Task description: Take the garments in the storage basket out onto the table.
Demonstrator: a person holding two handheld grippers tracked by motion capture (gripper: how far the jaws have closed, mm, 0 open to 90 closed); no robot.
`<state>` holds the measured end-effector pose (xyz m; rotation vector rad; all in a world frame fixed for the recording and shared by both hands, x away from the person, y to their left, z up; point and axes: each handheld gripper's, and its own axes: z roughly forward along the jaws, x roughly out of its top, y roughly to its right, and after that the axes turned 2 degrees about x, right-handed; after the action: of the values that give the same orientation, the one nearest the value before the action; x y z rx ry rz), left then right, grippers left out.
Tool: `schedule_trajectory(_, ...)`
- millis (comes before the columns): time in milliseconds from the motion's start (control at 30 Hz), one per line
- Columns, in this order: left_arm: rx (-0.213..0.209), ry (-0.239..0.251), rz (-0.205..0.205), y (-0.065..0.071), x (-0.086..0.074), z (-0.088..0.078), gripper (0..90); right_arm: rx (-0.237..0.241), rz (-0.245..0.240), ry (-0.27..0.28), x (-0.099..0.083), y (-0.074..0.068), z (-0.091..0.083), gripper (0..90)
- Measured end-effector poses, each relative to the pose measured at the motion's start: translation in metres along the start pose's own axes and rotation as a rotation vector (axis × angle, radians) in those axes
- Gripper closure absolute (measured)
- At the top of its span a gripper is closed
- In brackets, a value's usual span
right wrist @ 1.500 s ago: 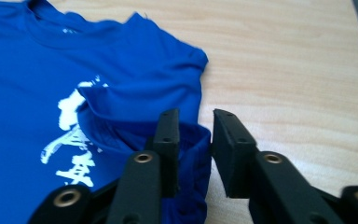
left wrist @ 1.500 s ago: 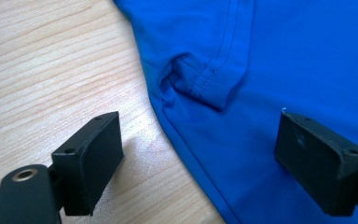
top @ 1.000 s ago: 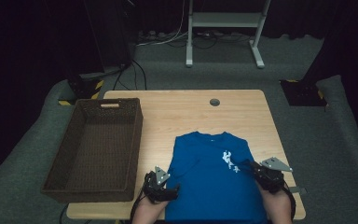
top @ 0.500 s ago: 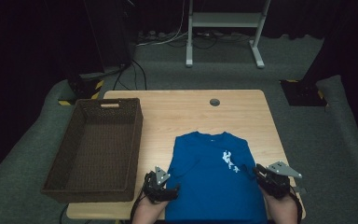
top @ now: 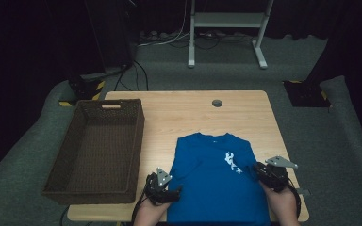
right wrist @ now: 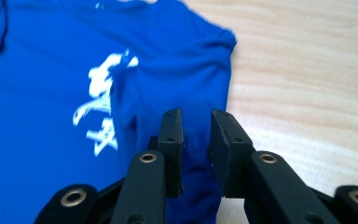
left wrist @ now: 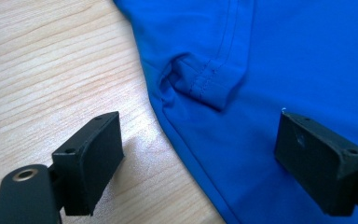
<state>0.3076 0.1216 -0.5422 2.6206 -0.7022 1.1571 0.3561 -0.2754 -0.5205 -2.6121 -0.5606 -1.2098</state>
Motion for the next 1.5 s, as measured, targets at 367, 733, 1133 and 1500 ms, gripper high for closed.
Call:
schedule_trajectory(367,0.000,0.000,0.000,0.000,0.000,0.000,15.3,0.013,-0.049,-0.006,-0.023,-0.002,-0.007,73.4)
schedule_trajectory(733,-0.025,0.000,0.024,-0.001,0.000,-0.001,15.2,-0.036,-0.118,0.002,-0.026,-0.010,-0.005,73.8)
schedule_trajectory(1133,-0.015,0.047,-0.026,-0.005,0.023,-0.005,37.6,-0.011,-0.142,-0.015,-0.023,-0.007,-0.004,73.9)
schedule_trajectory(1500,0.056,0.000,0.008,-0.001,0.049,0.031,55.8,-0.002,-0.135,0.006,-0.026,-0.005,-0.004,73.8)
